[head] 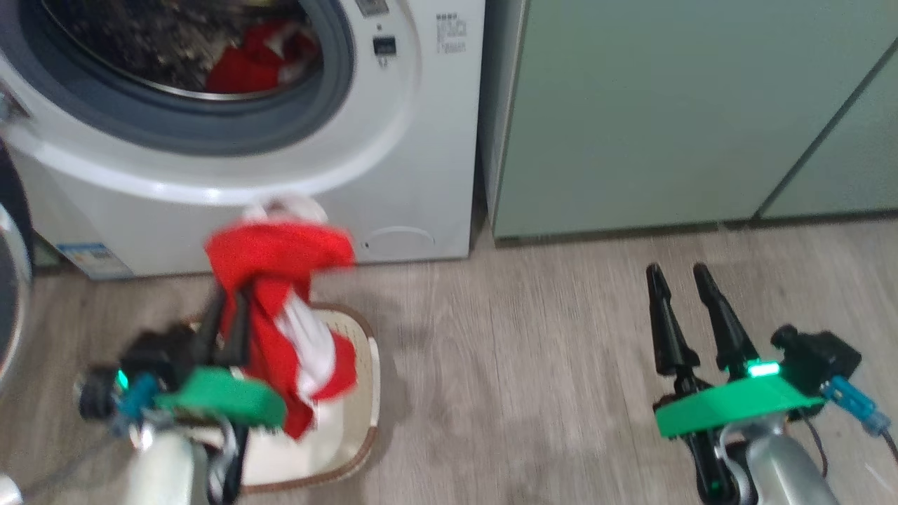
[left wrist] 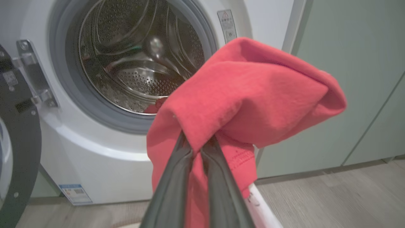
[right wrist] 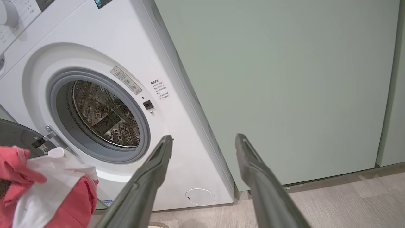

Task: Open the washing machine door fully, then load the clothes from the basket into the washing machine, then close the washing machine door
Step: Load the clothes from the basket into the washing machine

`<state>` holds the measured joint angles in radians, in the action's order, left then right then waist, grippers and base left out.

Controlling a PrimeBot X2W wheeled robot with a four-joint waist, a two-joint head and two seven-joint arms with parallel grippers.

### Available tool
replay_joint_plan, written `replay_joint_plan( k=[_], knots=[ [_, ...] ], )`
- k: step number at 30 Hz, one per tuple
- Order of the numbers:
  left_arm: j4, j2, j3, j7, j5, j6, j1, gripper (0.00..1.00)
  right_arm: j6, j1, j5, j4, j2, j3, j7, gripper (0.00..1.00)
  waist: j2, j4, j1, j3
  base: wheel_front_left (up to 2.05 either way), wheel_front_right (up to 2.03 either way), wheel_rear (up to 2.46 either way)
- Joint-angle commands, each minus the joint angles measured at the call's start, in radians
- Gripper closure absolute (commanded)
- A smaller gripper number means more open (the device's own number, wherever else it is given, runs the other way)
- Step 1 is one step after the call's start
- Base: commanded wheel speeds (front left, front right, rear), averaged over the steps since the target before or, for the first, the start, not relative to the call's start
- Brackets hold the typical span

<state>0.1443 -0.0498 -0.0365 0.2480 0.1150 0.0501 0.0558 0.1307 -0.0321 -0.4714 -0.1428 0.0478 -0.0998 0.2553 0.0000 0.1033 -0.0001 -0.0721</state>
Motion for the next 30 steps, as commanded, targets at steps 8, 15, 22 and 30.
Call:
replay_joint_plan(
  k=[8,15,22,30],
  knots=[
    [-0.002,-0.054,0.15,0.014,-0.001,0.038,0.329,1.0,0.0,-0.12,0.005,0.056,0.002,-0.028,0.006,0.0,0.0,0.062,0.0001,-0.232,0.0,0.0,0.0],
    [0.119,-0.173,0.215,0.014,-0.017,0.057,0.647,1.0,0.0,-0.194,-0.006,0.075,0.002,-0.054,0.006,0.0,0.0,0.117,0.0001,-0.409,0.0,0.0,0.0],
    [0.305,-0.34,0.214,0.014,-0.051,0.07,0.966,1.0,0.0,-0.253,-0.057,0.099,0.002,-0.084,0.006,0.0,0.0,0.19,0.0001,-0.542,0.0,0.0,0.0],
    [0.597,-0.504,0.121,-0.037,-0.087,0.078,1.365,1.0,0.0,-0.297,-0.151,0.104,0.002,-0.144,0.006,0.0,0.0,0.291,0.0001,-0.664,0.0,0.0,0.0]
  ],
)
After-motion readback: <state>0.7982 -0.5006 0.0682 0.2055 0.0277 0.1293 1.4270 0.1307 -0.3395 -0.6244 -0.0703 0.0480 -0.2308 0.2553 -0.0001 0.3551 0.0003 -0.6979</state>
